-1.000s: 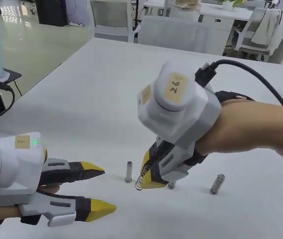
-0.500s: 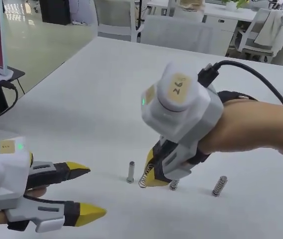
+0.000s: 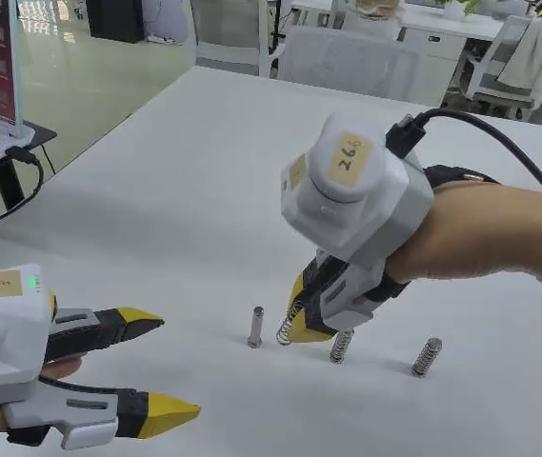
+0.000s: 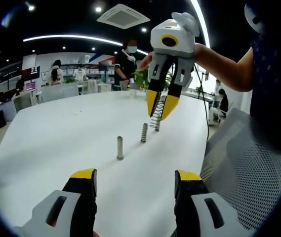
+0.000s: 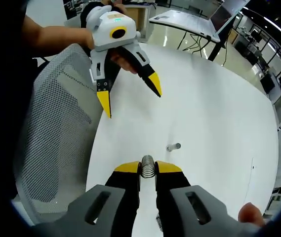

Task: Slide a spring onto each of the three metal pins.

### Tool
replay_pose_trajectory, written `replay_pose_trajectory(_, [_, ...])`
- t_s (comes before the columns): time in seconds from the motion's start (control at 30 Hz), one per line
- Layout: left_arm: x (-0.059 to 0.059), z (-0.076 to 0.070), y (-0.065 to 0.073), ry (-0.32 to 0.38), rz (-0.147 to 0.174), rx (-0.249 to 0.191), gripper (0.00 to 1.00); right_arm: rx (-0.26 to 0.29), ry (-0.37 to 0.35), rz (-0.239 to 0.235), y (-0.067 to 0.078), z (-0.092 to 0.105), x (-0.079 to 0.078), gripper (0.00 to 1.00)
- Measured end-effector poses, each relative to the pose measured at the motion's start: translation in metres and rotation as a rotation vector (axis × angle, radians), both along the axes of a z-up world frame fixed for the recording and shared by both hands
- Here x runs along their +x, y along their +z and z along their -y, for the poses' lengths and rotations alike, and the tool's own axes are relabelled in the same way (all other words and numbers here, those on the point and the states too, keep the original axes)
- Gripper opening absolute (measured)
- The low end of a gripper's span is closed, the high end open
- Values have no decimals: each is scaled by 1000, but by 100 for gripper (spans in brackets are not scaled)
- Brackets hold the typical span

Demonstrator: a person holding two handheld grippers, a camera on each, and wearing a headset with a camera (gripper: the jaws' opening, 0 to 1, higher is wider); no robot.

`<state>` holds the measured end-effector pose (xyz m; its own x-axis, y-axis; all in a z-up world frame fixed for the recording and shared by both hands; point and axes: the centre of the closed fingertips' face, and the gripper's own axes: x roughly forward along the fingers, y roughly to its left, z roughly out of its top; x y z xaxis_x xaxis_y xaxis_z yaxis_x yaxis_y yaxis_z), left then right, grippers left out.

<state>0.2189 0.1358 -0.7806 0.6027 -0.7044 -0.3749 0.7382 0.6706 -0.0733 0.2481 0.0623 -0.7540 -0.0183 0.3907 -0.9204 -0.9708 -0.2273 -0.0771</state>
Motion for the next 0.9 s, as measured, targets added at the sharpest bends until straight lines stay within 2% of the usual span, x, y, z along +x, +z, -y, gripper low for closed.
replay_pose_trajectory(0.43, [-1, -2, -2, 3, 2, 20, 60, -14, -9, 25, 1, -8, 25, 9])
replay_pose_trajectory(0.53, [-1, -2, -2, 3, 3, 25, 60, -26, -6, 45, -2, -11, 32, 9])
replay_pose_trajectory(0.67, [-2, -1, -2, 3, 4, 28, 60, -27, -6, 40, -5, -17, 36, 9])
replay_pose_trajectory(0.77, [-2, -1, -3, 3, 4, 31, 61, -41, -1, 57, -8, -19, 41, 9])
replay_pose_trajectory(0.9, [-2, -1, -3, 0, 3, 33, 61, -44, -1, 48, -12, -23, 43, 9])
